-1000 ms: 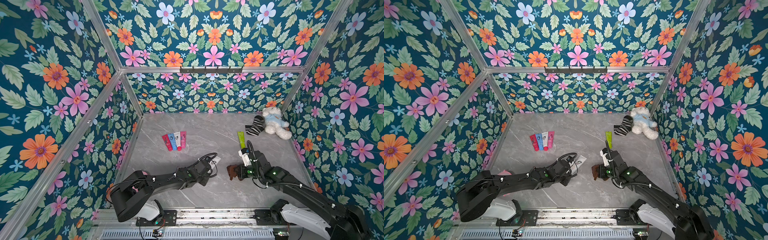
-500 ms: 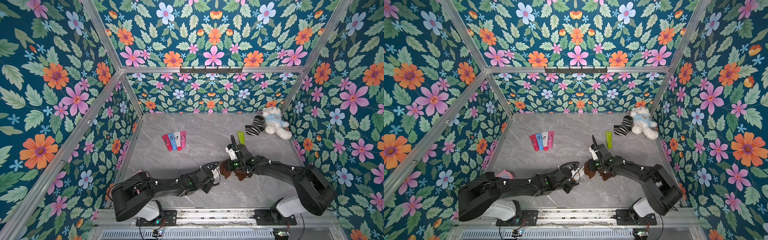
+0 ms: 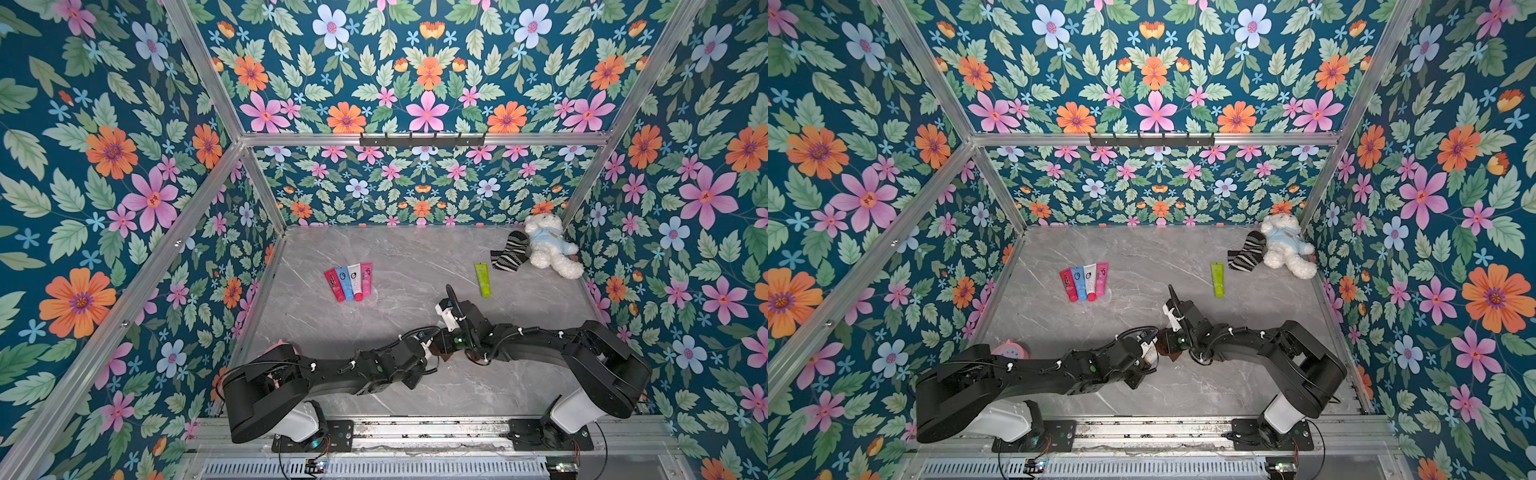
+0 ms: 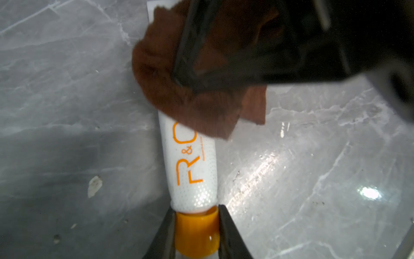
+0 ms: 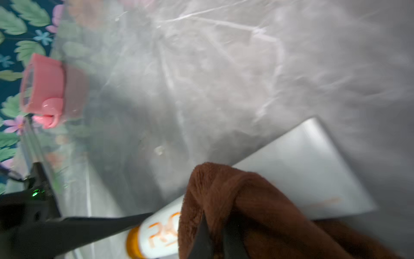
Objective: Wipe the surface of the toothpaste tube
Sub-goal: Wipe the dirt from the toothpaste tube.
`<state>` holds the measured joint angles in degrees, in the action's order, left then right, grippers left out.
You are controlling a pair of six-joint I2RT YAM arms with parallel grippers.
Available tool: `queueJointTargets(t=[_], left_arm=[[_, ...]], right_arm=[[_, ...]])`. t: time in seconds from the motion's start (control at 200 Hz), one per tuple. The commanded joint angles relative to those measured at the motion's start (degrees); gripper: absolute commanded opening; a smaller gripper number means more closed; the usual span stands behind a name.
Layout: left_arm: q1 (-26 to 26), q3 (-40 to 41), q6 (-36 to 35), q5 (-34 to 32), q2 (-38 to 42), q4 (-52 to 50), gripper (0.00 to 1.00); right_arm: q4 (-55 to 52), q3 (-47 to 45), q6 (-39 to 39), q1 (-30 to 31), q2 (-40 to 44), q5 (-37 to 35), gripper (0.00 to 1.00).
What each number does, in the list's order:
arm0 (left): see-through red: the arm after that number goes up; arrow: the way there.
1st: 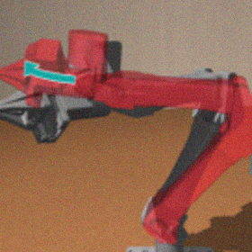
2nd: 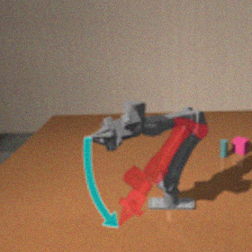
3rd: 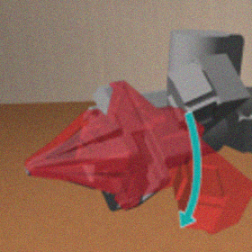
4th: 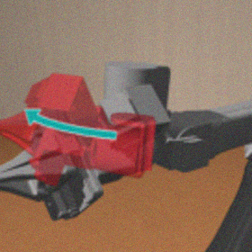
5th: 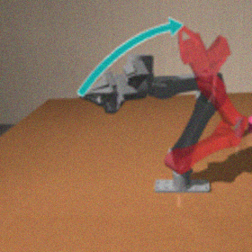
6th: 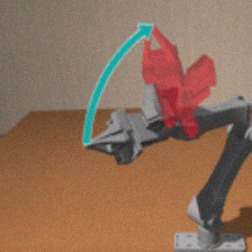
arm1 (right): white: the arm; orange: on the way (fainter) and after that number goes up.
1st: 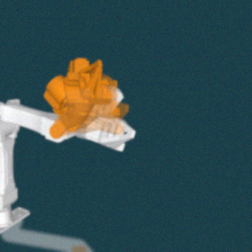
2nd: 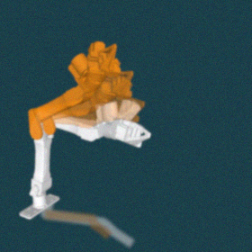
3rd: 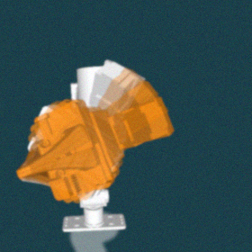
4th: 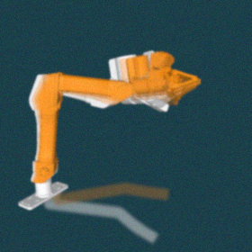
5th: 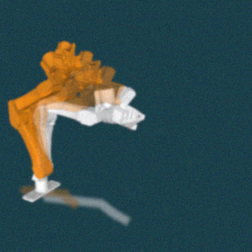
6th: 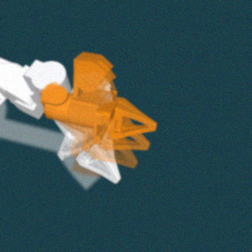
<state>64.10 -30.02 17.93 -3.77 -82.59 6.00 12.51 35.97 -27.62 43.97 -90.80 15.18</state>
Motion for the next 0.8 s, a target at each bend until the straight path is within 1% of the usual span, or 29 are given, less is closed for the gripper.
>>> queueJointTargets(t=[0.0, 0.055, 0.11, 0.23, 0.245, 0.295, 0.4, 0.465, 0.565, 0.69, 0.695, 0.795], left_arm=[[0.0, -0.6, -1.3, 0.3, -0.5, 5.2, 0.00], [0.1, -0.6, -1.3, 0.5, -0.5, 5.4, 0.00], [0.0, -0.4, -1.3, 0.6, -0.2, 5.3, 0.00], [0.0, 0.5, -1.1, 0.9, 1.0, 5.4, 0.00], [0.1, 0.7, -1.1, 0.9, 1.2, 5.4, 0.00], [0.1, 1.2, -0.9, 1.0, 1.9, 5.4, 0.00], [0.0, 2.0, -0.7, 1.1, 3.0, 5.4, 0.00], [0.1, 2.2, -0.7, 1.2, 3.1, 5.6, 0.00], [0.1, 2.1, -0.6, 1.3, 2.7, 5.9, 0.00], [0.0, 1.5, -0.8, 1.3, 1.8, 6.1, 0.00], [0.0, 1.4, -0.8, 1.3, 1.8, 6.0, 0.00], [0.0, 1.0, -0.9, 1.3, 1.0, 6.2, 0.00]], right_arm=[[0.3, -2.7, -4.1, 1.7, -1.0, 5.6, 0.00], [1.2, -3.6, -5.3, 1.5, -1.8, 3.5, 0.00], [0.0, -3.4, -5.5, -0.1, -2.8, 1.9, 0.00], [1.5, -4.1, -5.7, -7.5, -3.7, 2.8, 0.00], [1.5, -4.0, -5.6, -8.5, -5.5, 2.7, 0.00], [0.6, -3.4, -4.9, -11.5, -6.0, 2.3, 0.00], [-2.5, -0.7, -2.9, -14.8, -6.7, 0.8, 0.00], [-5.1, 1.4, -1.2, -14.9, -6.9, 0.3, 0.00], [-4.5, 2.1, -1.0, -13.9, -6.4, 3.2, 0.00], [-5.5, 1.2, -1.8, -8.6, -4.7, 3.5, 0.00], [-5.5, 1.1, -1.9, -8.4, -3.8, 3.6, 0.00], [-3.0, -1.1, -4.5, -3.0, -1.1, 5.1, 0.00]])
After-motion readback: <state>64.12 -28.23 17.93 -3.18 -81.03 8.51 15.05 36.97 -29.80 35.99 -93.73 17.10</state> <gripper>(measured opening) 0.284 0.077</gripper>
